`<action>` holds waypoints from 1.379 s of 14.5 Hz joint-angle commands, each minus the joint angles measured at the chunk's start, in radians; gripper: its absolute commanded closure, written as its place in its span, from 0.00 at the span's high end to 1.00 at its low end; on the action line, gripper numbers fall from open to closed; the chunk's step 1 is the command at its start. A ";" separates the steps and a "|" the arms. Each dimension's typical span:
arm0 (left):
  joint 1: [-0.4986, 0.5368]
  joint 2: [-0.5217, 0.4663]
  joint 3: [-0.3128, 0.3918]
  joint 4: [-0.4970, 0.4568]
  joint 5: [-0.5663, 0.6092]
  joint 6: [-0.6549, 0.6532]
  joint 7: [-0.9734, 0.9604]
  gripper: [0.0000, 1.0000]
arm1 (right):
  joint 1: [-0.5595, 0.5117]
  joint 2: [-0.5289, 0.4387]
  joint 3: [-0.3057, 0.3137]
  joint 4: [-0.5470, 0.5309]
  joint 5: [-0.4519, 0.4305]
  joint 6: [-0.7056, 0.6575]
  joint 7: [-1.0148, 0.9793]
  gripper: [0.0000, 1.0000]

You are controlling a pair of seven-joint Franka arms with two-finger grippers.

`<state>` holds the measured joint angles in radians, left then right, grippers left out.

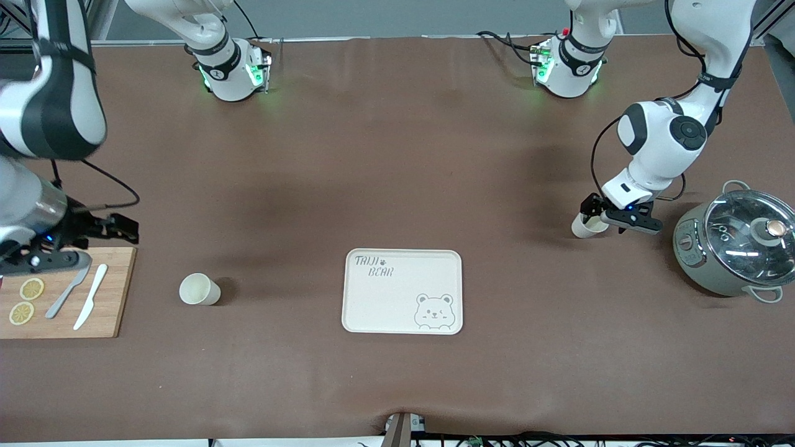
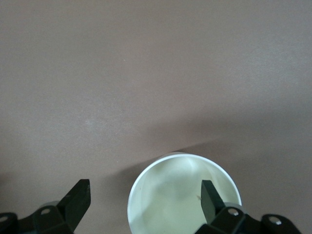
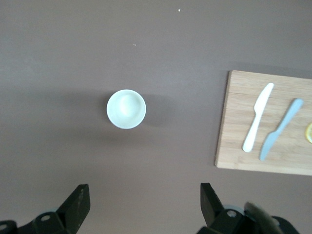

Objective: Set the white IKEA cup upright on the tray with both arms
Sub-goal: 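Grasp the cup with the left gripper while the right gripper reaches the other cup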

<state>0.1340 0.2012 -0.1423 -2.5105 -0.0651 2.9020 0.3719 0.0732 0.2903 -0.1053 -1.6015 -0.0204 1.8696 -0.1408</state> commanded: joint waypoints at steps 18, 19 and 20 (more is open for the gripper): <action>0.016 0.056 -0.008 0.050 -0.035 0.013 -0.042 0.00 | -0.055 0.291 0.007 0.021 0.120 0.312 -0.169 1.00; 0.012 0.056 -0.010 0.067 -0.035 0.013 -0.059 0.00 | -0.055 0.299 0.007 0.021 0.128 0.315 -0.169 1.00; 0.006 0.055 -0.017 0.087 -0.035 0.007 -0.088 0.00 | -0.053 0.303 0.007 0.021 0.128 0.321 -0.169 1.00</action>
<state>0.1525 0.2424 -0.1455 -2.4705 -0.0759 2.9044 0.3215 0.0264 0.5730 -0.1043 -1.6013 0.0843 2.1849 -0.2917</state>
